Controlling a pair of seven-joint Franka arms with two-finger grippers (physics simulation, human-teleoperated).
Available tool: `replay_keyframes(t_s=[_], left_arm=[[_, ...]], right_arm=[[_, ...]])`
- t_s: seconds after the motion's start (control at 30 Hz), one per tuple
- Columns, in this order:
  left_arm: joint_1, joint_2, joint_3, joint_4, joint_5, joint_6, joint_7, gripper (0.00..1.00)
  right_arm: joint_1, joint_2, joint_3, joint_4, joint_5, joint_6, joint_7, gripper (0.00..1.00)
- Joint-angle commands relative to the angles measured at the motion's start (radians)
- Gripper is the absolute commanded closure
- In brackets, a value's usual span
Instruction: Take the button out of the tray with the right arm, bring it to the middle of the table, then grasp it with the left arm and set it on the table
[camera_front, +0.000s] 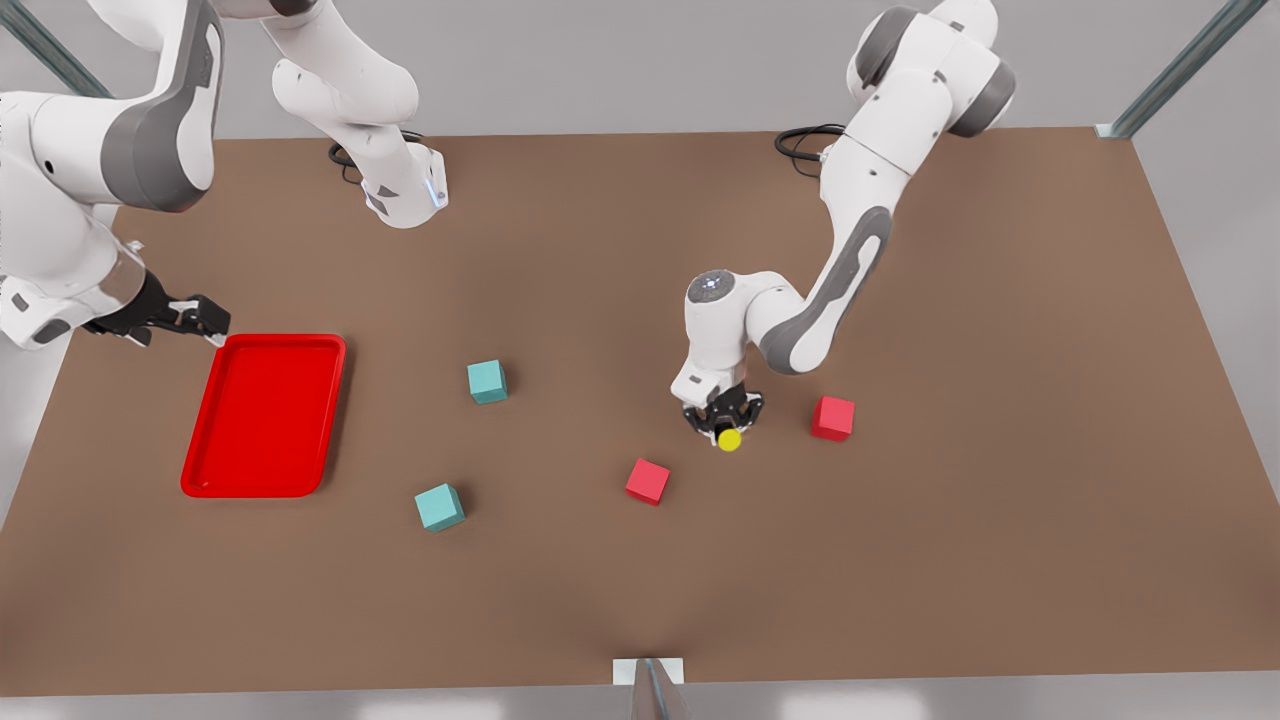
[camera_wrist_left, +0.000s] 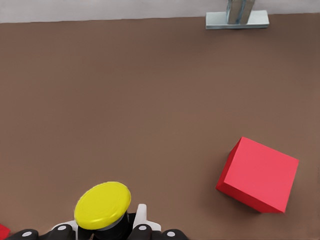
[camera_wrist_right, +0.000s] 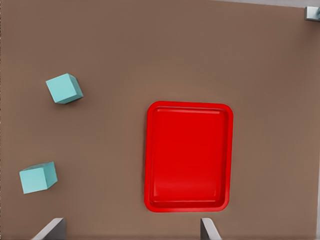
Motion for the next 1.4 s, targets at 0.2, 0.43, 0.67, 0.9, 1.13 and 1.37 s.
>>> replay_keyframes(t_s=[0.2, 0.43, 0.67, 0.9, 1.13, 1.37], left_arm=[[-0.048, 0.057, -0.001, 0.009, 0.366, 0.084, -0.921, 0.57], [-0.068, 0.082, 0.001, 0.021, 0.495, 0.072, -0.988, 0.57], [-0.091, 0.106, 0.002, 0.019, 0.604, 0.038, -1.031, 0.57], [-0.094, 0.162, 0.002, 0.036, 0.760, 0.017, -1.134, 0.57], [-0.103, 0.171, 0.001, 0.045, 0.801, -0.006, -1.185, 0.56], [-0.141, 0.171, 0.038, 0.052, 0.837, -0.034, -1.182, 0.56]], right_arm=[[-0.009, 0.028, -0.001, 0.001, -0.003, 0.015, 0.030, 0.00], [-0.009, 0.031, 0.007, 0.013, -0.001, 0.006, 0.024, 0.00], [-0.009, 0.026, 0.011, 0.045, 0.003, 0.000, 0.028, 0.00], [-0.023, 0.074, 0.008, 0.042, -0.003, 0.042, 0.027, 0.00], [-0.012, 0.072, 0.007, 0.027, -0.001, 0.062, 0.034, 0.00], [-0.008, 0.071, 0.048, 0.042, -0.001, 0.013, 0.100, 0.00]])
